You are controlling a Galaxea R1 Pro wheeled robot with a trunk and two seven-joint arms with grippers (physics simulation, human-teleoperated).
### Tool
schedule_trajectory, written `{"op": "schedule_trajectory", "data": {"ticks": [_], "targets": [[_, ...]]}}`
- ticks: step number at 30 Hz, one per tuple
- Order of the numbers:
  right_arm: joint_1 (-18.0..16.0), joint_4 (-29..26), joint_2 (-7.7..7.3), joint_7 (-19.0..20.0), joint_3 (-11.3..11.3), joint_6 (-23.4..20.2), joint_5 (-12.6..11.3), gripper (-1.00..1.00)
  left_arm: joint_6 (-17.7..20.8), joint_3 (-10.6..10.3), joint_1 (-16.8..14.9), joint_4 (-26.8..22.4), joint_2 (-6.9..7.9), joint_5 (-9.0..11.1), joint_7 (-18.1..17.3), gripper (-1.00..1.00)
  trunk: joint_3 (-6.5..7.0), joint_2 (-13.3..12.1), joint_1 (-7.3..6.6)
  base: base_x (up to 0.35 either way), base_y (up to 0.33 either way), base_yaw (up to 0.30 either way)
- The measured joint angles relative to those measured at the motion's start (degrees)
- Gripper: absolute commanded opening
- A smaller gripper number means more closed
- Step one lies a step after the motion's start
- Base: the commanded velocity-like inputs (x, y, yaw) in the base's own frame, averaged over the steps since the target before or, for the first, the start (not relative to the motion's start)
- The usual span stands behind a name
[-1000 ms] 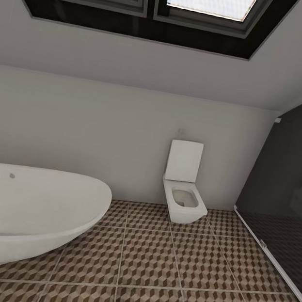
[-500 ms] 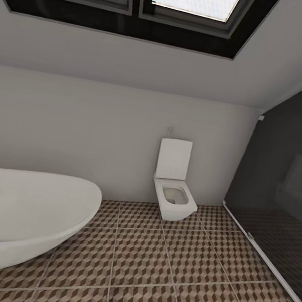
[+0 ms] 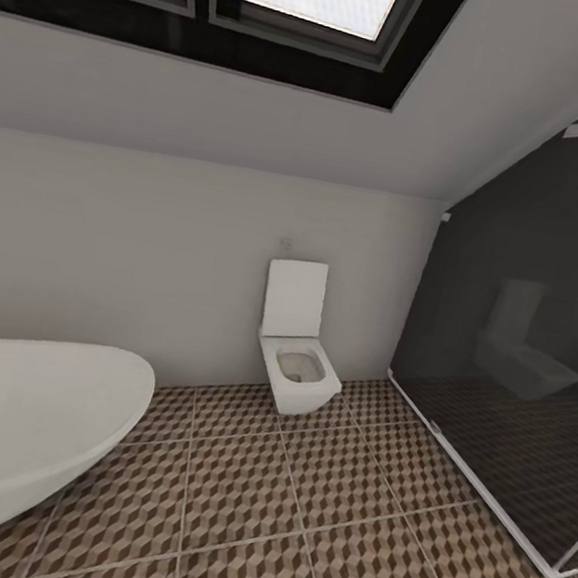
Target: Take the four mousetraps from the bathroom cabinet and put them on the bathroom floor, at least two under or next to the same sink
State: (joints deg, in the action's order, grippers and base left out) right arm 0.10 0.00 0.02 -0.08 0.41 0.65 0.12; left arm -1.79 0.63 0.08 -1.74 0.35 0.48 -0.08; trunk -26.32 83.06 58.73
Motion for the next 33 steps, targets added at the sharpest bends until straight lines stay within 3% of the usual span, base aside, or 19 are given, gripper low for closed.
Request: {"op": "schedule_trajectory", "data": {"ticks": [33], "targets": [[0.0, 0.0, 0.0, 0.0, 0.0, 0.0, -0.1, 1.0, 0.0, 0.0, 0.0, 0.0, 0.0, 0.0, 0.0, 1.0, 0.06, 0.0, 0.0, 0.0, 0.0, -0.294]]}}
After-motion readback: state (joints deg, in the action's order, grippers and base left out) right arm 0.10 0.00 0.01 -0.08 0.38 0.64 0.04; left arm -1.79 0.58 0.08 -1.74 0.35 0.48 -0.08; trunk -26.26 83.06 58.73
